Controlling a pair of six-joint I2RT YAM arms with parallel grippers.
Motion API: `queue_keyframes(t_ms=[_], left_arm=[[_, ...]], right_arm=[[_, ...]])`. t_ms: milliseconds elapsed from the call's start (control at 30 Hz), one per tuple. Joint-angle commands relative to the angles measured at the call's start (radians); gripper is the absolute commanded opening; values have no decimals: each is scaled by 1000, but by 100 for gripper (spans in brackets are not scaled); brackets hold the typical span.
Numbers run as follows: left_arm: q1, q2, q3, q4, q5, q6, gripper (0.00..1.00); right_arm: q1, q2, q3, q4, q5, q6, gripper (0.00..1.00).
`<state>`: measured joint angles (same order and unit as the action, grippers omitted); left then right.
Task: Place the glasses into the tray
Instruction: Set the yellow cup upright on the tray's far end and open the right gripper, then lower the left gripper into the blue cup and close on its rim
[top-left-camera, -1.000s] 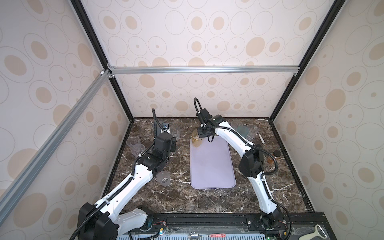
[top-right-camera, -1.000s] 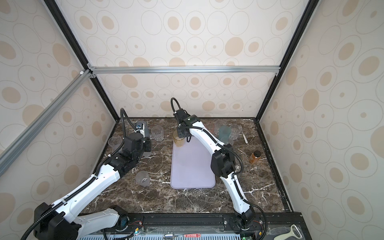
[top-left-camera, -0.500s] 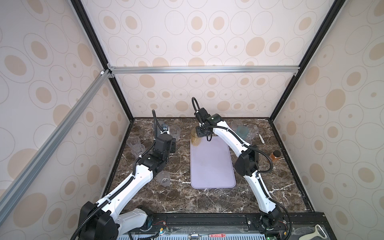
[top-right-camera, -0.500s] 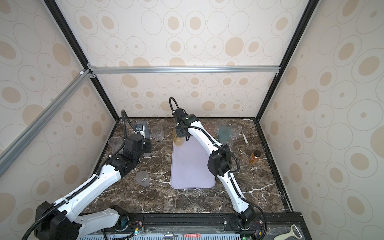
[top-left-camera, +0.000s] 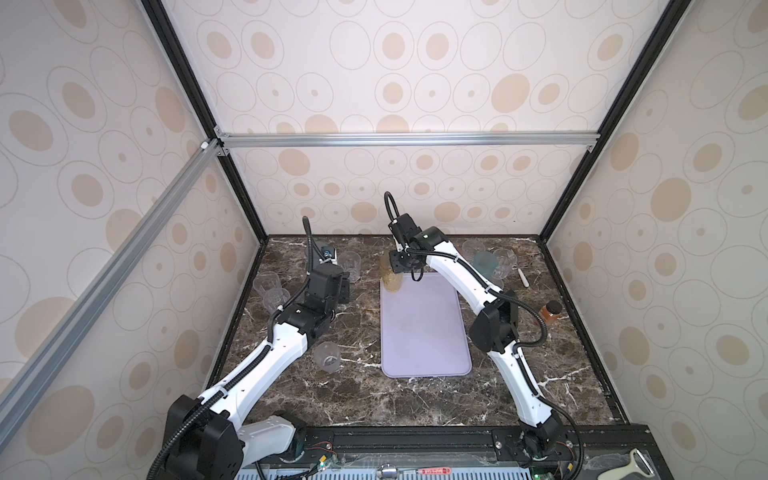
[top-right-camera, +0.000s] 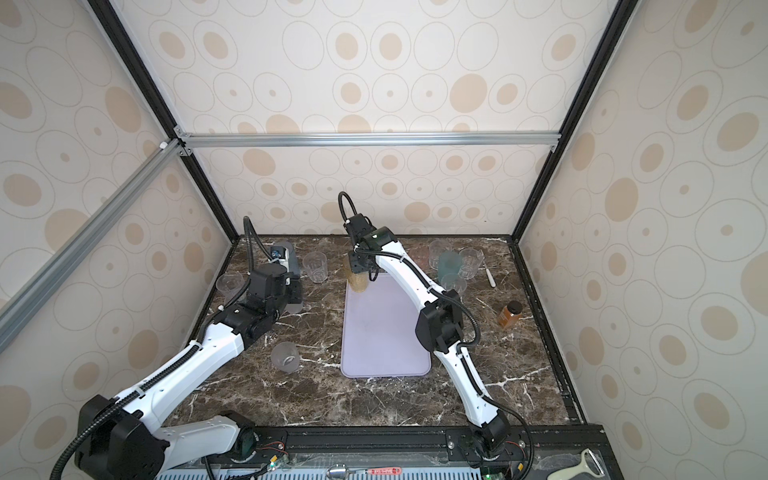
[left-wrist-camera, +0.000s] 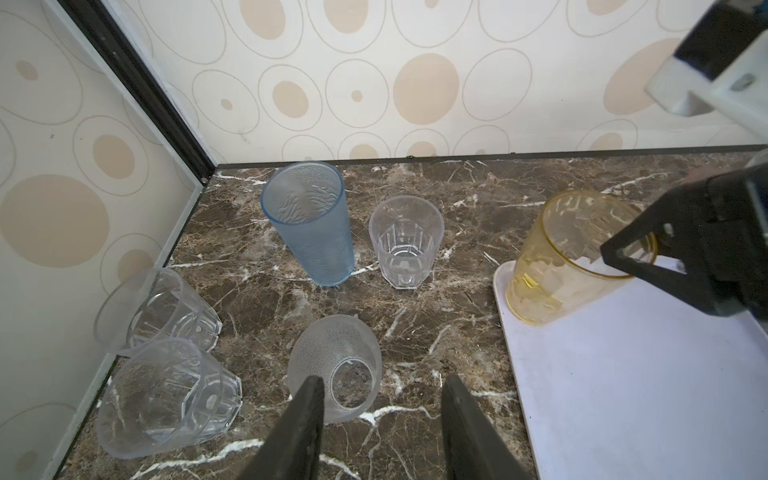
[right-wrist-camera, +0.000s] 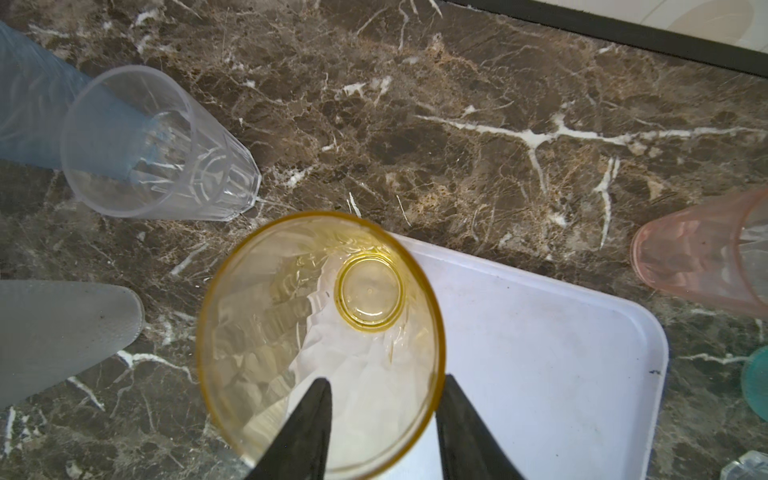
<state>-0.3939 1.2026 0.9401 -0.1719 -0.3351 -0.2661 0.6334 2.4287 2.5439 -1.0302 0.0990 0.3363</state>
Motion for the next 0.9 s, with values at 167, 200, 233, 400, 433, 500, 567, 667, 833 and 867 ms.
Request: queue_keyframes(t_ms=[167,200,233,400,433,500,567,667,833,867], left_arm=[[210,84,202,-74,208,-17,56],[254,110,230,-87,258,-29,57],[304,144,257,-99,322,-41,57],[477,330,387,-135,570,-73,58],[496,367,412,-139,579,-71,59],[519,445,476,-169,568,-51,59],[532,523,537,-198,565,-35,60],[534,617,616,-222,592,-19,60],[535,684,673,-220,620,-23,61],[534,691,678,-219,618,-25,60]], right_arm=[[-3,-262,-155,89,-72,52,48],[-3,-296,-192,112,-81,60,48],[-2,-332,-235,136,-88,69,48],[-3,-510,-545,289,-116,123,47],[-4,-547,-608,314,-109,132,47],[-5,-596,-696,343,-100,143,47],[-8,-635,-769,358,-96,149,47],[-9,-670,-855,365,-92,154,47],[-11,-694,-951,373,-103,163,47],[-12,-694,-963,374,-109,166,47]])
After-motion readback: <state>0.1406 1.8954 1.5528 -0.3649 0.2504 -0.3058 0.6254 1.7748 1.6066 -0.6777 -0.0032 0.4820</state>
